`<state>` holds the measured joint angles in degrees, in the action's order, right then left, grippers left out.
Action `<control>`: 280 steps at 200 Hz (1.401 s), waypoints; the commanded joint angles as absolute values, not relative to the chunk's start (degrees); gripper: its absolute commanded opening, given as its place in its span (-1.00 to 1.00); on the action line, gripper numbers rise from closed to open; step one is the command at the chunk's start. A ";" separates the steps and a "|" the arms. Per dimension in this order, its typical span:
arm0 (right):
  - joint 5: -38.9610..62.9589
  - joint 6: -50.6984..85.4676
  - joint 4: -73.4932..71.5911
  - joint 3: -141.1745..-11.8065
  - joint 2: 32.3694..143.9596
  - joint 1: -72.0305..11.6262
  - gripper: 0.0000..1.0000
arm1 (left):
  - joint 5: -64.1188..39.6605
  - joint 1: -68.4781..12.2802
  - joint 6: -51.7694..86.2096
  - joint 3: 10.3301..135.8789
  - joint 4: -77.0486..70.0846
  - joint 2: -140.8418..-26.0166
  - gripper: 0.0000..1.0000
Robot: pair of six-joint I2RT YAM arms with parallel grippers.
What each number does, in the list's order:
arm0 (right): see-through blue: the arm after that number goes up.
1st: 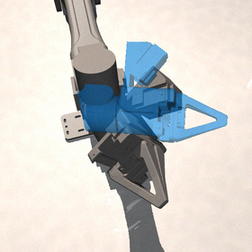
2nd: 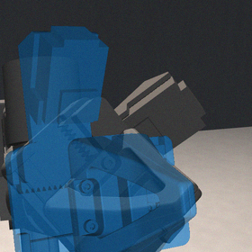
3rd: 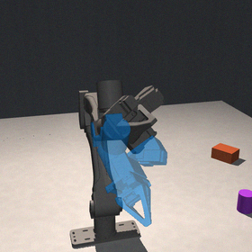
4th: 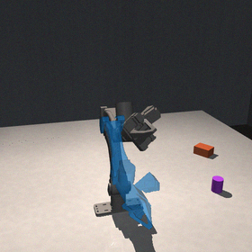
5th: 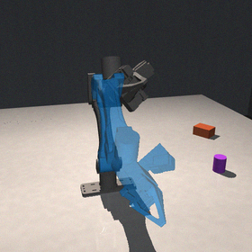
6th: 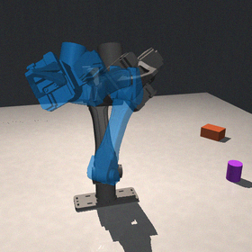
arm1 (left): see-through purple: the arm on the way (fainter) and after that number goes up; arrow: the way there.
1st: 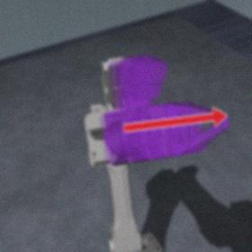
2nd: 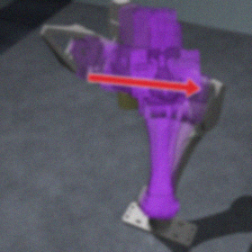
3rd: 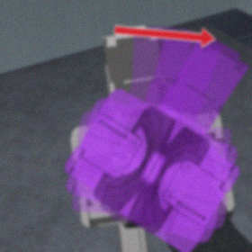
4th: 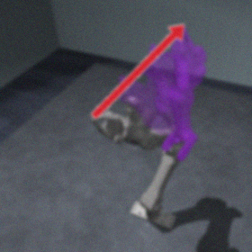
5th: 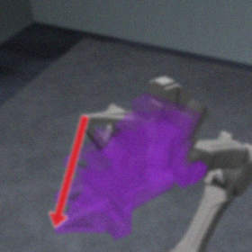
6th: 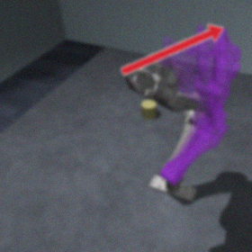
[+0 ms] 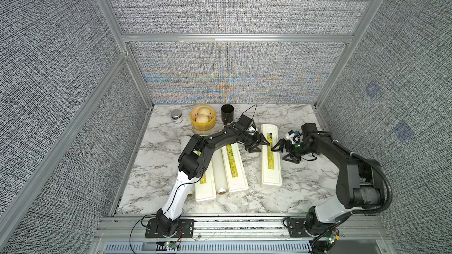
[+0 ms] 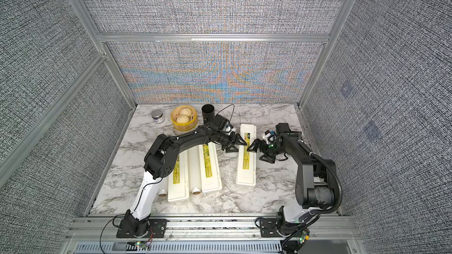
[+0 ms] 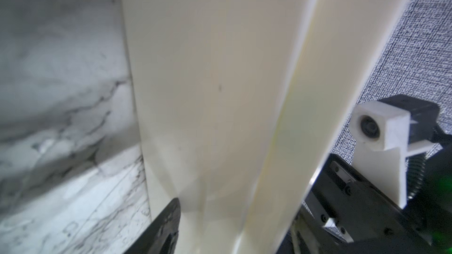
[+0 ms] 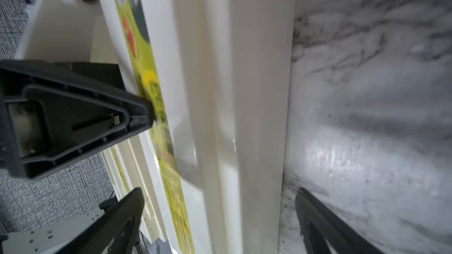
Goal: Put plastic wrap rolls into dispensers
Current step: Close the lid on the plastic wrap cutting box, then open the lid of the plastic wrap cutting box.
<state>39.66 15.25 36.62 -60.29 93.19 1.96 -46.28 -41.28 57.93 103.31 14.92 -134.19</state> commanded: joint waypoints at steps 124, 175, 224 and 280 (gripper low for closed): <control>53.51 17.60 24.72 -73.92 112.59 1.43 0.61 | -46.34 -39.70 62.65 115.93 13.38 -146.01 0.31; 46.94 14.35 29.82 -74.26 109.19 0.91 0.65 | -41.64 -39.22 61.32 106.96 16.18 -141.98 0.14; 36.95 11.48 36.24 -74.06 104.30 -1.34 0.79 | -41.79 -39.11 62.24 105.33 13.72 -139.30 0.19; 18.14 12.56 46.26 -73.31 98.33 -8.60 0.98 | -41.48 -38.95 63.75 103.29 9.50 -131.13 0.27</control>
<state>27.66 11.66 39.72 -73.60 99.63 -5.96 -43.00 -39.22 63.13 104.22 9.56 -134.47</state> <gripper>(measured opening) 0.990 0.633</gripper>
